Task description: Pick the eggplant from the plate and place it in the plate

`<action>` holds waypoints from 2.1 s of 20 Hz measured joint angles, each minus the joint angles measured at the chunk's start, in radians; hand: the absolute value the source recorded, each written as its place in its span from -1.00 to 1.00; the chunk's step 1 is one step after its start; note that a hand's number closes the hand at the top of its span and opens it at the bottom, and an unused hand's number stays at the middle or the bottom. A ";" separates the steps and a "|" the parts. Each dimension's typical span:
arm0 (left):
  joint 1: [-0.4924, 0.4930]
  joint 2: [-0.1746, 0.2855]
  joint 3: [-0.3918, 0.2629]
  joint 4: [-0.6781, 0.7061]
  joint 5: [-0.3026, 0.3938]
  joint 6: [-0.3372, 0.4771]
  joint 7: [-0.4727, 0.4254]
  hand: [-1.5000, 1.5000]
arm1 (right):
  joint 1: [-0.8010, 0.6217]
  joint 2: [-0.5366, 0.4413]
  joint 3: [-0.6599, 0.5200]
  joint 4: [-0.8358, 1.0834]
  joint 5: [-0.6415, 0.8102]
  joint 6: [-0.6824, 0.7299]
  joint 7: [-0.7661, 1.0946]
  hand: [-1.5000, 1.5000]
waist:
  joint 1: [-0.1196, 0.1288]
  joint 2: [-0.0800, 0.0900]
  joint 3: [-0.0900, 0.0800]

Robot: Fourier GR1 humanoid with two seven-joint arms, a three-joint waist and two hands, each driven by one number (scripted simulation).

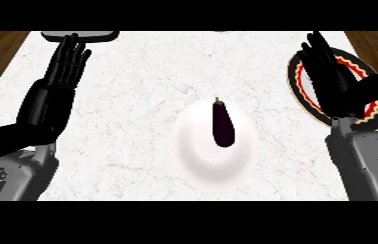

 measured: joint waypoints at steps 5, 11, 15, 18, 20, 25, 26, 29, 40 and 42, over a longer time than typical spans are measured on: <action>0.111 -0.034 -0.042 0.094 0.011 0.019 0.107 0.00 | -0.097 -0.050 -0.018 0.046 0.021 0.054 -0.041 1.00 | 0.019 0.003 -0.006; 0.211 -0.097 -0.099 0.206 0.048 0.029 0.218 0.00 | -0.138 -0.146 0.025 0.135 0.279 -0.068 -0.114 -1.00 | 0.025 0.009 -0.014; 0.238 -0.138 -0.114 0.240 0.048 0.044 0.257 0.00 | -0.125 -0.072 0.006 0.221 0.313 -0.134 -0.265 -1.00 | 0.014 -0.001 -0.011; 0.256 -0.151 -0.098 0.239 0.041 0.034 0.274 0.00 | -0.122 -0.051 0.002 0.250 0.333 -0.112 -0.318 -1.00 | 0.007 -0.007 -0.009; 0.255 -0.161 -0.094 0.236 0.031 0.040 0.292 0.00 | -0.120 -0.070 0.007 0.234 0.347 -0.082 -0.304 -1.00 | 0.002 -0.009 -0.009; 0.264 -0.174 -0.096 0.231 0.020 0.048 0.296 0.00 | -0.137 -0.157 0.114 0.207 0.428 0.048 -0.174 -1.00 | -0.002 -0.015 -0.010; 0.267 -0.177 -0.098 0.230 0.016 0.050 0.294 0.00 | -0.144 -0.173 0.141 0.200 0.444 0.082 -0.139 -1.00 | -0.002 -0.016 -0.010; 0.267 -0.172 -0.086 0.238 0.020 0.038 0.289 0.00 | -0.185 -0.199 0.210 0.170 0.481 0.169 -0.025 -1.00 | -0.001 -0.017 -0.010; 0.288 -0.193 -0.075 0.219 -0.006 0.025 0.297 0.00 | -0.239 -0.108 0.355 0.049 0.616 0.312 0.322 -1.00 | -0.002 -0.016 -0.008; 0.279 -0.192 -0.062 0.223 -0.007 0.018 0.307 0.00 | -0.223 -0.064 0.384 0.036 0.664 0.294 0.364 -1.00 | -0.002 -0.016 -0.008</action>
